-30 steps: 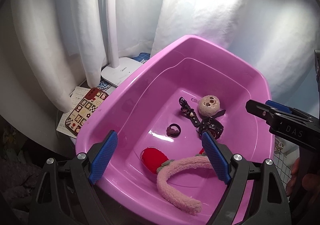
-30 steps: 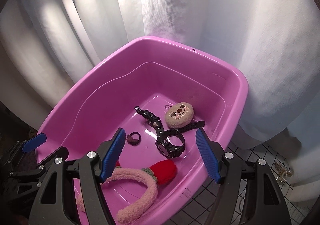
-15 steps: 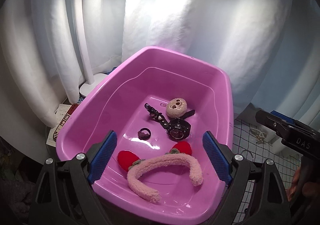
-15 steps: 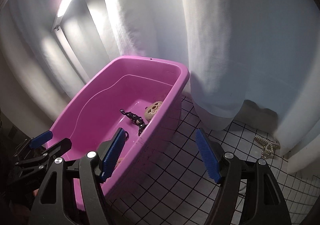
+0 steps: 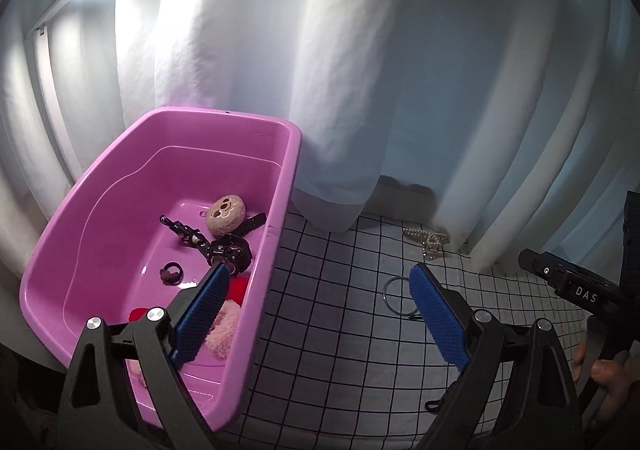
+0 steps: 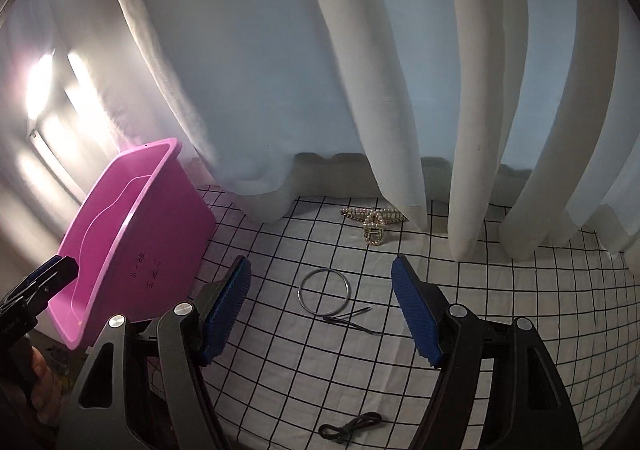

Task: Organize jewelry
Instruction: 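Withdraw both grippers from the tub back over the bed, then grasp the silver bangle with the left gripper while the right grips the brown hair clip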

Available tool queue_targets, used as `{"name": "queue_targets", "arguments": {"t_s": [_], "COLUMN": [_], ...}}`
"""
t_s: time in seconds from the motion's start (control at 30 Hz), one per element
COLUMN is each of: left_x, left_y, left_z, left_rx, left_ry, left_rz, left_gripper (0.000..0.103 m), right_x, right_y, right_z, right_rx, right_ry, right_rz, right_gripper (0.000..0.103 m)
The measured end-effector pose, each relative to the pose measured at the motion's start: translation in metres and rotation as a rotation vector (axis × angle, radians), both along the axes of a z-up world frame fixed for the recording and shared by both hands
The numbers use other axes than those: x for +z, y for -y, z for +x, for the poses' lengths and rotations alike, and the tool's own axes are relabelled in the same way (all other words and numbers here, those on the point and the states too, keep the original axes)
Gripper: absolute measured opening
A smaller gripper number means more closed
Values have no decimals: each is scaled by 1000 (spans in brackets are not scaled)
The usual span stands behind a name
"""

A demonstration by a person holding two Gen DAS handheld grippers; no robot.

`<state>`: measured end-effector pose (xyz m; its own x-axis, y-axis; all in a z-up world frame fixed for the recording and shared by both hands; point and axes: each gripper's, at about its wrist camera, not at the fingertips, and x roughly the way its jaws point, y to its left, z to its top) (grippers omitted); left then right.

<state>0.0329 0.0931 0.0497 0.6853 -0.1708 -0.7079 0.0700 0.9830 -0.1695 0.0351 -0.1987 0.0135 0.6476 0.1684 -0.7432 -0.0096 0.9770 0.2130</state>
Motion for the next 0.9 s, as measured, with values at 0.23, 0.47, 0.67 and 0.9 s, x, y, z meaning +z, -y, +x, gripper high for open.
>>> {"name": "queue_targets", "arguments": {"t_s": [0.23, 0.47, 0.67, 0.9], "left_x": [-29, -81, -120, -157], "left_y": [55, 84, 90, 102], "left_z": [1, 16, 31, 61], "left_rx": [-14, 66, 66, -21], "left_ry": [-62, -151, -185, -222], "left_rz": [16, 66, 103, 134], "left_gripper": [90, 90, 90, 90], "right_x": [-50, -103, -144, -169], "right_y": [34, 37, 24, 8], "right_z": [-1, 5, 16, 32], "right_rx": [38, 132, 173, 128], "right_ry": [-78, -127, -140, -115], "right_rz": [28, 56, 20, -11], "right_gripper": [70, 70, 69, 69]}}
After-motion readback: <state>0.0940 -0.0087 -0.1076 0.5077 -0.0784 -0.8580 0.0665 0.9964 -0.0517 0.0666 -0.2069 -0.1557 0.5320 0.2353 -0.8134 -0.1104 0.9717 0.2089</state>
